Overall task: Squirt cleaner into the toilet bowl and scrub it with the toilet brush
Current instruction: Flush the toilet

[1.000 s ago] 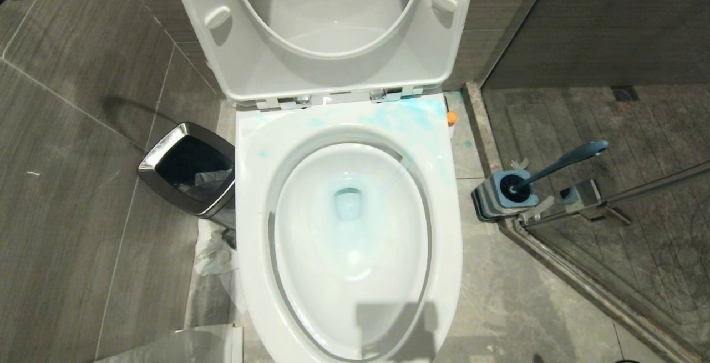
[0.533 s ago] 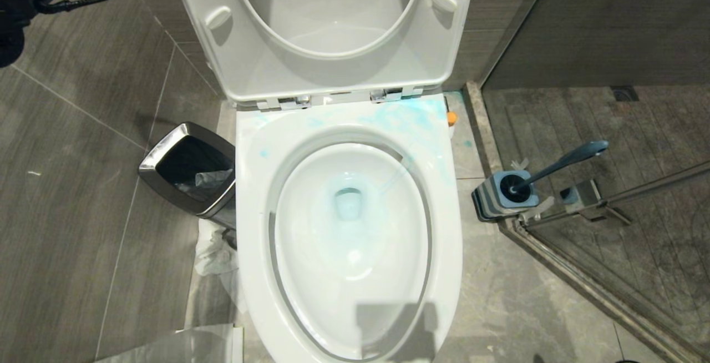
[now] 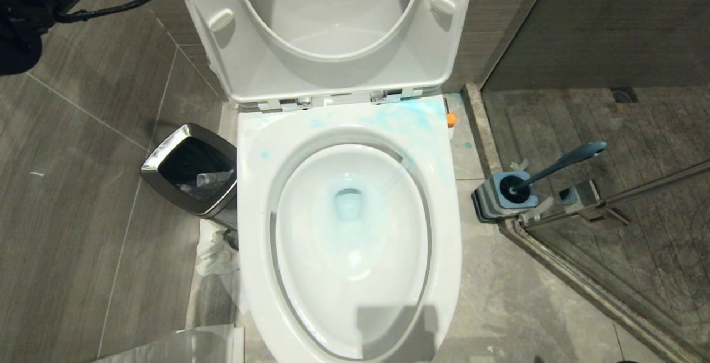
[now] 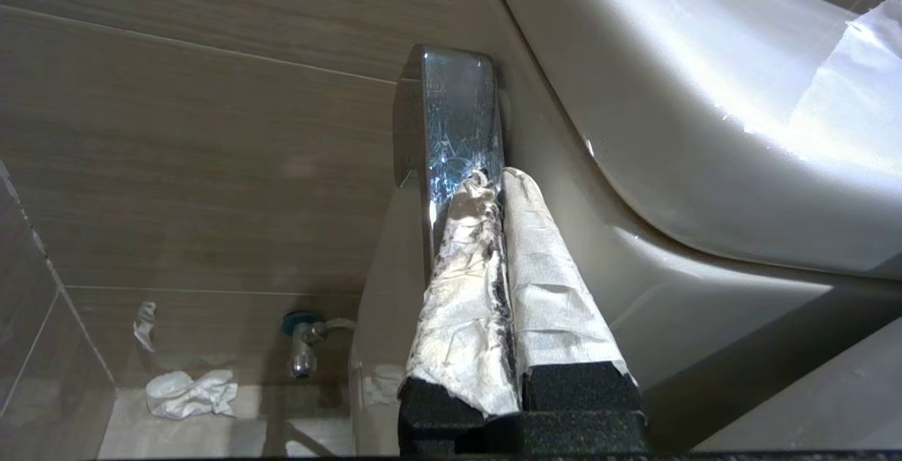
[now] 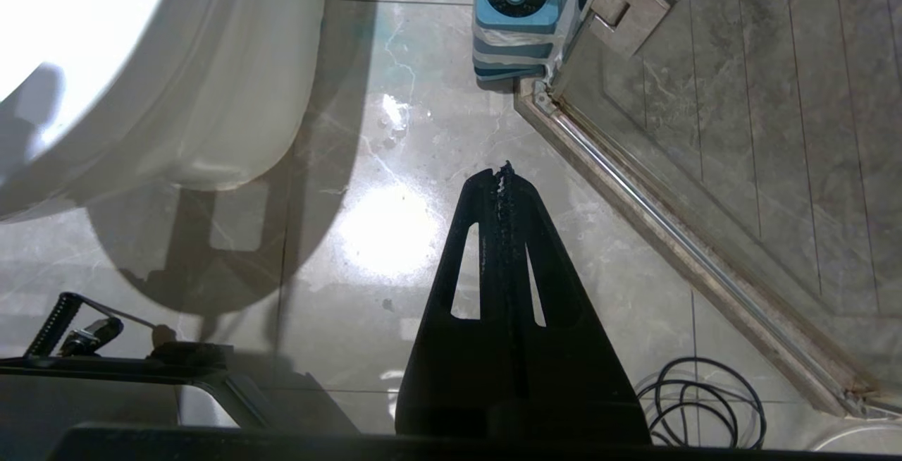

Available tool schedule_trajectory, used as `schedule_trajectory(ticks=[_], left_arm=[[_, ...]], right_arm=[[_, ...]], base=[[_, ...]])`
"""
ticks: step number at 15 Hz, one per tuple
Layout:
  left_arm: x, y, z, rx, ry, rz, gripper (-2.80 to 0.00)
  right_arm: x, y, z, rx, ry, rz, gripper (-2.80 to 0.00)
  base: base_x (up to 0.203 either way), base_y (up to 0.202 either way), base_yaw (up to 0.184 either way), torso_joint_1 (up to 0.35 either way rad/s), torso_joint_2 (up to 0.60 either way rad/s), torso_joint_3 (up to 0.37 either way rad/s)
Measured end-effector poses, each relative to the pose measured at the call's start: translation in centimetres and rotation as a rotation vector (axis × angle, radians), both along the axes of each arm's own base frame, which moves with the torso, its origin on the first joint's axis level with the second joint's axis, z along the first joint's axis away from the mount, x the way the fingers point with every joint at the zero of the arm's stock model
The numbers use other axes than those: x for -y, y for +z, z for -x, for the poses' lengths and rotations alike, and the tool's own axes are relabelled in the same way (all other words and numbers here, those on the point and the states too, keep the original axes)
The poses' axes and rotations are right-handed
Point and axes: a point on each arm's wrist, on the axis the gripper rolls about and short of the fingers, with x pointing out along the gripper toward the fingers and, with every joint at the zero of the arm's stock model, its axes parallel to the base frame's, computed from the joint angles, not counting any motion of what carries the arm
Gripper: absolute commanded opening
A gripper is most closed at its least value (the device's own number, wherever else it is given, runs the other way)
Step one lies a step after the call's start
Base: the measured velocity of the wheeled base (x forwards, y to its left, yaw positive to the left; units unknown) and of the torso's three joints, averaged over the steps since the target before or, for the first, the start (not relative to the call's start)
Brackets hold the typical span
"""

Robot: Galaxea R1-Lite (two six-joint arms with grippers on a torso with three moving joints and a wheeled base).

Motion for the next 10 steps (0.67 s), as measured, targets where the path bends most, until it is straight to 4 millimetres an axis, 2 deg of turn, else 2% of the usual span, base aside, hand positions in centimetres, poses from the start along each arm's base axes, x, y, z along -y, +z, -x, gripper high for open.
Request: schedule_trajectory(ticks=[4,10], left_arm=[[0.64,-1.01,-0.95,-0.040,-0.014,-0.005,-2.80],[1.06,-1.03,-0.96,-0.037,-0.025,-0.004,-2.80]], right_arm=[[0.00,0.01,0.00,0.001,0.000,0.000,-2.80],[0.00,0.01,0.00,0.000,0.000,0.000,-2.80]], base=[[0.000,0.000,0.000,0.000,0.00,0.000],[0.000,0.000,0.000,0.000,0.00,0.000]])
